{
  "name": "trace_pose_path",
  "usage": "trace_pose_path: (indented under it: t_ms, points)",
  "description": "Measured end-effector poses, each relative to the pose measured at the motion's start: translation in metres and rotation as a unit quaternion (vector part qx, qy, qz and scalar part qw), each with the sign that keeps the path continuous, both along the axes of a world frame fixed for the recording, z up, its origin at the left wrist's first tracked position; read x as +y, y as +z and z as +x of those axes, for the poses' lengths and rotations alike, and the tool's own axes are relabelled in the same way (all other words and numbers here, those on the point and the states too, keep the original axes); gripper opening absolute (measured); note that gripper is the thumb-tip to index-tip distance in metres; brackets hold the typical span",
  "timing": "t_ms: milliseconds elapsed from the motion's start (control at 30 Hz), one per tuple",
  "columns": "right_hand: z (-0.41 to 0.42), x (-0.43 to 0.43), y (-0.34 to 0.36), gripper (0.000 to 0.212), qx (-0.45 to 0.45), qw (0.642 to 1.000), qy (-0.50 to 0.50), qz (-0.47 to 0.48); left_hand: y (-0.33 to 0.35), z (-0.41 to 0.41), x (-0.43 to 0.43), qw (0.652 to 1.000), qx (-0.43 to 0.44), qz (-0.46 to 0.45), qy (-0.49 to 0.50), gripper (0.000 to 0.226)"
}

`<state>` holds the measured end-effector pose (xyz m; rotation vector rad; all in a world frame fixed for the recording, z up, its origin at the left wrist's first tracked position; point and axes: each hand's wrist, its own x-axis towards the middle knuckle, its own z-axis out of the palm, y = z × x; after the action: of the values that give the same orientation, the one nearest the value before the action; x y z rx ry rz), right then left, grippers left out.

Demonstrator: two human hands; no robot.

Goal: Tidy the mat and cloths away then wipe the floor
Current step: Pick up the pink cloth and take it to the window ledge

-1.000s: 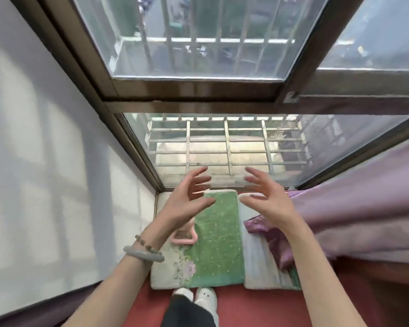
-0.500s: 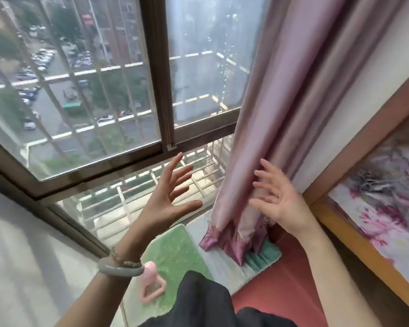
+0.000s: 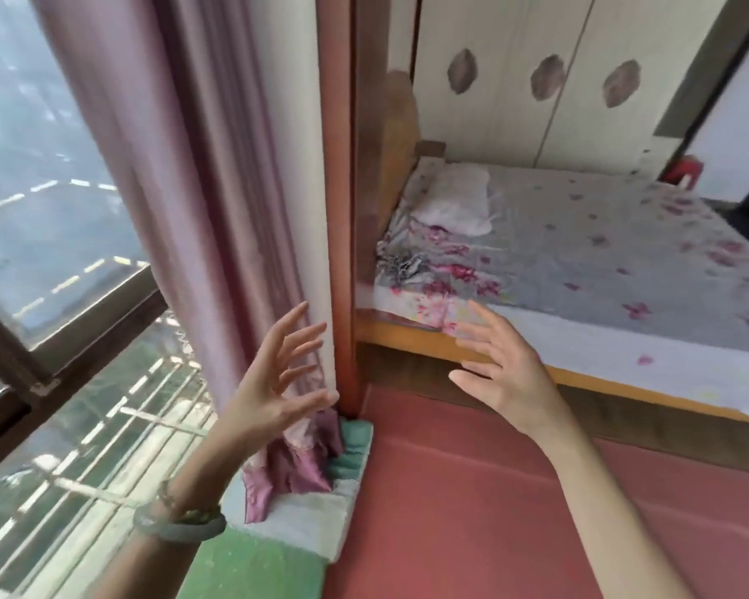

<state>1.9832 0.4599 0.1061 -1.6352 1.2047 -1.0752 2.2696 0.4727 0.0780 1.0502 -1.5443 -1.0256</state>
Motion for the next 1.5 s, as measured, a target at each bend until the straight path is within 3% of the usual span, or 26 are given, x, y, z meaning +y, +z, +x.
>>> trace_pose_path:
  t_ms: [433, 933, 1200, 1500]
  points:
    - [-0.249, 0.078, 0.006, 0.077, -0.007, 0.972, -0.237, 0.004, 0.017, -0.272, -0.056, 0.968, -0.027, -0.013, -0.251, 0.094]
    - [-0.545, 0.125, 0.012, 0.089, 0.024, 0.916, -0.401, -0.01, 0.026, -0.615, -0.076, 0.922, -0.018, -0.016, -0.387, 0.088]
    - [-0.675, 0.1, 0.003, 0.092, 0.067, 0.869, -0.49, -0.026, 0.02, -0.786, -0.14, 0.882, -0.015, -0.015, -0.471, 0.085]
    - [-0.802, 0.023, 0.003, 0.089, 0.033, 0.813, -0.58, -0.038, 0.024, -0.975, -0.239, 0.829, -0.032, -0.003, -0.559, 0.085]
